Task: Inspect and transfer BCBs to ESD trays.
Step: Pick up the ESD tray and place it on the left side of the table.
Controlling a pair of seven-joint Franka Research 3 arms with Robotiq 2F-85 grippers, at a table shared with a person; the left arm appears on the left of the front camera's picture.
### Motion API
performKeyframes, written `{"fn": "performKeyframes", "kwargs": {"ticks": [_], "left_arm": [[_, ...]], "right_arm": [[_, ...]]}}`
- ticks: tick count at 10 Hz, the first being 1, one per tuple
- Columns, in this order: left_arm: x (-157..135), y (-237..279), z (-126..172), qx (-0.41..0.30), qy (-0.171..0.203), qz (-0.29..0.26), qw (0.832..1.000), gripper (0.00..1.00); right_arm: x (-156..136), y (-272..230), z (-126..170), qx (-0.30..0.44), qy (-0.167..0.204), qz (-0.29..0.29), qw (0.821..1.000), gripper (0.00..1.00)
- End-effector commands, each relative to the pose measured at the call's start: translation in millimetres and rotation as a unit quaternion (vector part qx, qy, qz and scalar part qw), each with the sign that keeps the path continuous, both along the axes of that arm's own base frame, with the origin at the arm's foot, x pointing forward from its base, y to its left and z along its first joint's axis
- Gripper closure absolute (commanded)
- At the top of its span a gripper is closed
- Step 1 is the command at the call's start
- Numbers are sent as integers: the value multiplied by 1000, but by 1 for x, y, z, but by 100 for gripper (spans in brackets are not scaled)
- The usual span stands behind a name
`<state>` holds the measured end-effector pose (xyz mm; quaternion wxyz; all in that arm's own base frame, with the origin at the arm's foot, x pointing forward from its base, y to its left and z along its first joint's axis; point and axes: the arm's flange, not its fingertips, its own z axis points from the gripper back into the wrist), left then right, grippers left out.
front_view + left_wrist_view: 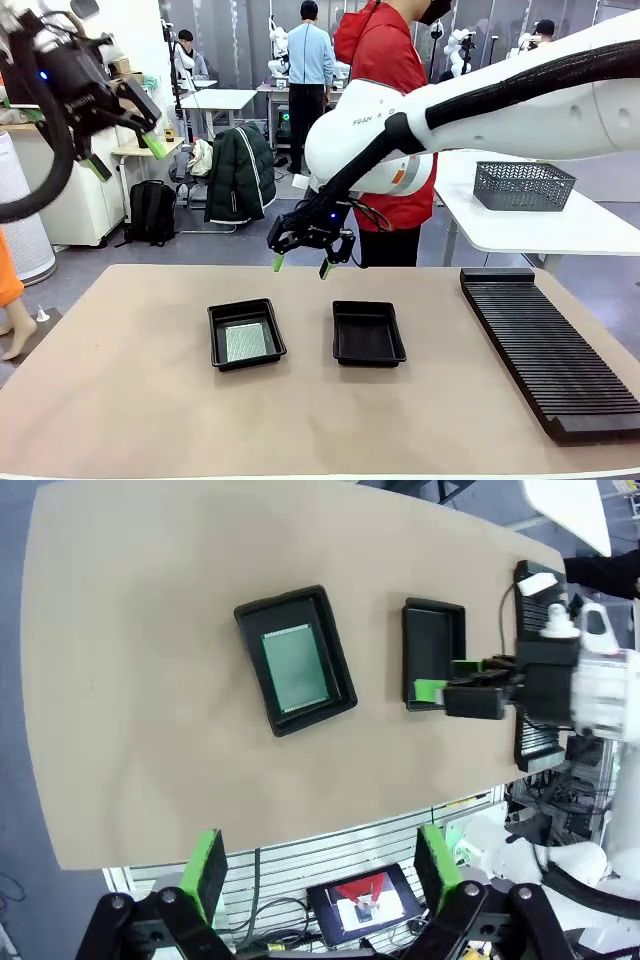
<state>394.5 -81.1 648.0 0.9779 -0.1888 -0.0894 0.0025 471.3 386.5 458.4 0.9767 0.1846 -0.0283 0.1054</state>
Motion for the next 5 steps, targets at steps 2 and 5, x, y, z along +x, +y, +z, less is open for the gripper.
{"fn": "performKeyframes", "kwargs": {"ticks": [2, 5], "left_arm": [[-6, -18, -55, 6, 20, 40, 999, 0], [1, -48, -108, 7, 25, 55, 998, 0]], "right_arm": [[-5, -30, -6, 52, 33, -1, 998, 0], [6, -52, -9, 107, 67, -15, 992, 0]]}}
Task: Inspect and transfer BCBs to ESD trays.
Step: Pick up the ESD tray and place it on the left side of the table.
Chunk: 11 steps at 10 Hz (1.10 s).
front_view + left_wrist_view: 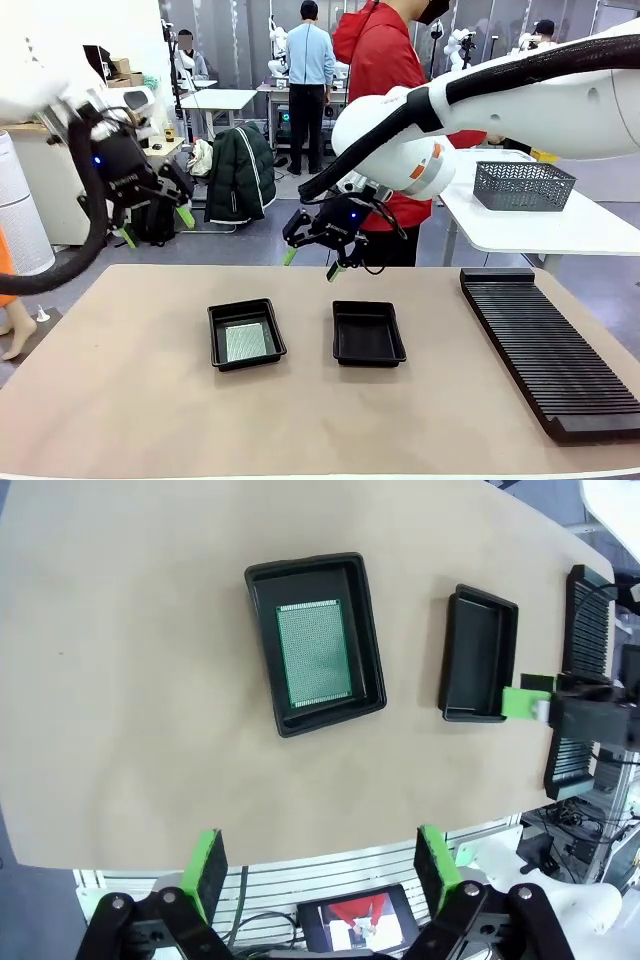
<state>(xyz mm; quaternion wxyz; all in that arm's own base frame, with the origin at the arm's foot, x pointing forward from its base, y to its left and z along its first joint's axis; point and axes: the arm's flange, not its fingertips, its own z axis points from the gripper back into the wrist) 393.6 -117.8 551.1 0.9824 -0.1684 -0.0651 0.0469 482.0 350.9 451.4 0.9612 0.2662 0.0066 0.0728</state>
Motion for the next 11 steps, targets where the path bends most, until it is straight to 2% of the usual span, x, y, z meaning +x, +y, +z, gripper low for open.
{"fn": "performKeyframes", "kwargs": {"ticks": [1, 4, 5, 7, 11], "left_arm": [[8, -19, -30, -11, -2, 22, 1000, 0], [23, -31, -79, -9, 26, 48, 998, 0], [28, -31, -94, 5, 33, 55, 998, 0], [39, -37, -130, 26, 57, 66, 996, 0], [69, -47, -169, 65, 94, 71, 991, 0]], "right_arm": [[-3, -22, -3, 44, 26, 6, 999, 0], [1, -38, -7, 80, 32, 9, 996, 0], [8, -19, -3, 46, 28, -5, 999, 0], [8, -19, -3, 46, 28, -5, 999, 0], [8, -19, -3, 46, 28, -5, 999, 0]]}}
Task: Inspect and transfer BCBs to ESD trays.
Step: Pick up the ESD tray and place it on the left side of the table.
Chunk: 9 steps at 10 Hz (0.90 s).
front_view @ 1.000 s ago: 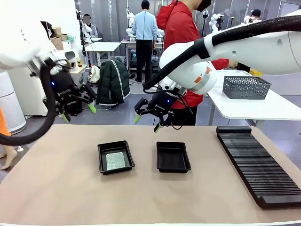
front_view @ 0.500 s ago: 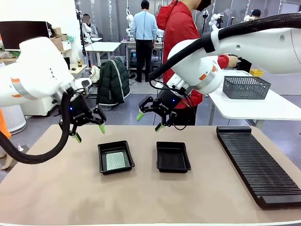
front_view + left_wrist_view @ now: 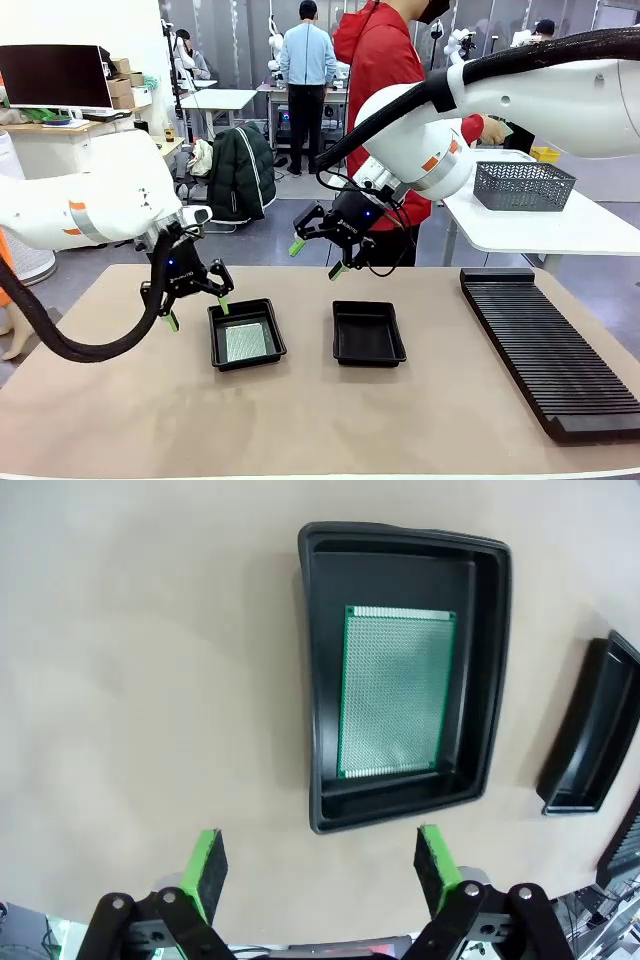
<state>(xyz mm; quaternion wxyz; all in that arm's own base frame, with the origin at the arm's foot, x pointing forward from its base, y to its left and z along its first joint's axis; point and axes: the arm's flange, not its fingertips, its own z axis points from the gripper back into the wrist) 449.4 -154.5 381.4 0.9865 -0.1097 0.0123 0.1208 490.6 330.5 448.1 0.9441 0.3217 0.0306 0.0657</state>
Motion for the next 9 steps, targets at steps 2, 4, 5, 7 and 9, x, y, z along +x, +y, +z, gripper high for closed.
{"fn": "performKeyframes", "kwargs": {"ticks": [2, 4, 5, 7, 9], "left_arm": [[23, -18, -14, 20, 12, 7, 1000, 0], [29, -26, -25, 50, 10, 15, 999, 0], [31, -30, -32, 71, 15, 18, 997, 0], [33, -35, -44, 89, 23, 15, 996, 0], [34, -40, -56, 97, 18, 23, 995, 0]], "right_arm": [[-1, 2, 0, -10, 0, -5, 1000, 0], [-1, 2, 0, -10, 0, -5, 1000, 0], [-1, 2, 0, -10, 0, -5, 1000, 0], [-1, 2, 0, -10, 0, -5, 1000, 0], [-1, 2, 0, -10, 0, -5, 1000, 0]]}}
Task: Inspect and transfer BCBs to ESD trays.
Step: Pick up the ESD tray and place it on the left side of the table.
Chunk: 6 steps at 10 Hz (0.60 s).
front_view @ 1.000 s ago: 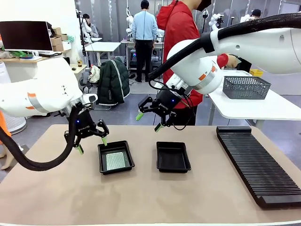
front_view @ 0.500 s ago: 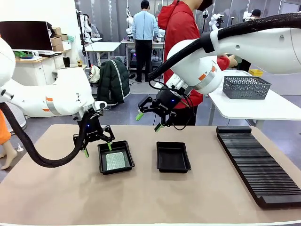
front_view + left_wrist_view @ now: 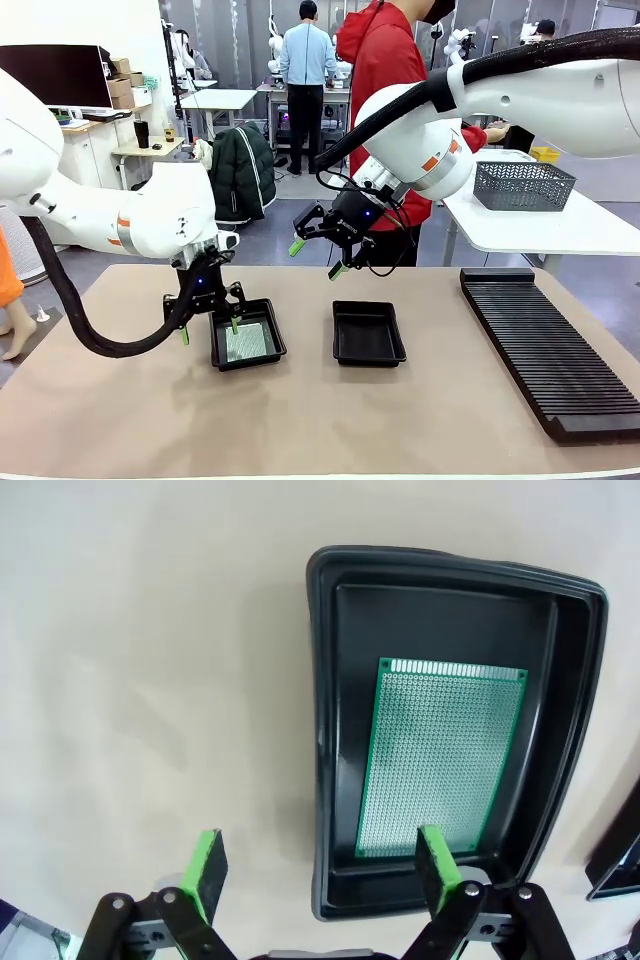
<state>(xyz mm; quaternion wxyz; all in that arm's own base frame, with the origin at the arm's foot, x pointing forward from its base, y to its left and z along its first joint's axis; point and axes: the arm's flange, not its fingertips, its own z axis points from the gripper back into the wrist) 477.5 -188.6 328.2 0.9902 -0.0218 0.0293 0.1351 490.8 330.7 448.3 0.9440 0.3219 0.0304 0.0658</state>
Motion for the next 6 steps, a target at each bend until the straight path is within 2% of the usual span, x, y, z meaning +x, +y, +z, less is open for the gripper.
{"fn": "performKeyframes", "kwargs": {"ticks": [1, 4, 6], "left_arm": [[7, -7, -6, 17, -16, 12, 1000, 0], [7, -3, -15, 23, -12, 17, 1000, 0], [3, -3, -9, 8, -1, 6, 1000, 0]], "right_arm": [[-1, 1, 0, -10, 0, -5, 1000, 0], [-1, 1, 0, -10, 0, -5, 1000, 0], [-1, 1, 0, -10, 0, -5, 1000, 0]]}}
